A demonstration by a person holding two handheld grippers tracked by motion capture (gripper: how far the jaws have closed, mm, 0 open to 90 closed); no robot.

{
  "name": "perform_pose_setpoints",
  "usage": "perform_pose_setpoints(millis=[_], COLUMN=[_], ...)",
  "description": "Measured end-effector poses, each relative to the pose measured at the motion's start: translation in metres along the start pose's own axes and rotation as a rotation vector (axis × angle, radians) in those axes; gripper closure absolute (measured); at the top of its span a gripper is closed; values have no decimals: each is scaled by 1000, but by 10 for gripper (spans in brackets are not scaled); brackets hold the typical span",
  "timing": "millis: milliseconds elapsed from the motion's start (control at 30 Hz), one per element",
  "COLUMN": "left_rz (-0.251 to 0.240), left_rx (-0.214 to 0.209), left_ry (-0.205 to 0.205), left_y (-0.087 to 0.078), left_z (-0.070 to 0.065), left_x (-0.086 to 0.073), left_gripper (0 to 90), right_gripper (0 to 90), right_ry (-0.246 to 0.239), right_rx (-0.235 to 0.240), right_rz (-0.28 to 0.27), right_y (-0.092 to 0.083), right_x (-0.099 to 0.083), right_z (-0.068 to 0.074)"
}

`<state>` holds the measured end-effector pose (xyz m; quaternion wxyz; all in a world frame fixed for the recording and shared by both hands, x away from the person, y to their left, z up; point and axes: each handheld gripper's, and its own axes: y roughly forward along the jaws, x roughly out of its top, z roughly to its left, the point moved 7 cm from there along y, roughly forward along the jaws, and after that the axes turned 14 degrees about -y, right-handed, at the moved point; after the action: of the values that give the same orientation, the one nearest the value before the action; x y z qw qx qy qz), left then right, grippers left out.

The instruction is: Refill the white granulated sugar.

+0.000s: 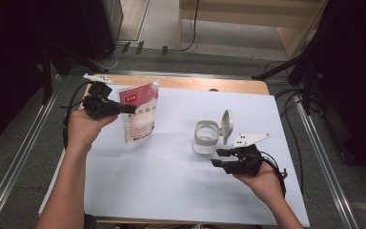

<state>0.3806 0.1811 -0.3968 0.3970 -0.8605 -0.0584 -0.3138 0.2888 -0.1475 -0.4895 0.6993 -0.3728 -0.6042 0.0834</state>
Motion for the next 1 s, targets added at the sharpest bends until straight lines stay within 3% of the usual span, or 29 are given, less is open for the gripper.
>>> perform_pose_setpoints(millis=[67,233,300,533,767,1000], left_rz=[10,22,27,42,67,86], left_rx=[0,-76,-83,-70,-61,-71], left_ry=[8,11,16,72,111,132], left_y=[0,0,-1,1,4,9], left_z=[-3,-16,-20,-36,-48,-58], left_x=[0,1,1,2,1,0], left_gripper=[900,900,900,900,900,900], right_gripper=[551,546,543,541,537,537], right_ry=[-3,-25,-26,-35,-96,-88], right_rx=[4,7,9,24,62,82], right_rz=[1,0,0,2,53,47], right_y=[1,4,6,17,37,55], right_x=[2,9,12,18,21,33], right_z=[3,13,16,22,32,37])
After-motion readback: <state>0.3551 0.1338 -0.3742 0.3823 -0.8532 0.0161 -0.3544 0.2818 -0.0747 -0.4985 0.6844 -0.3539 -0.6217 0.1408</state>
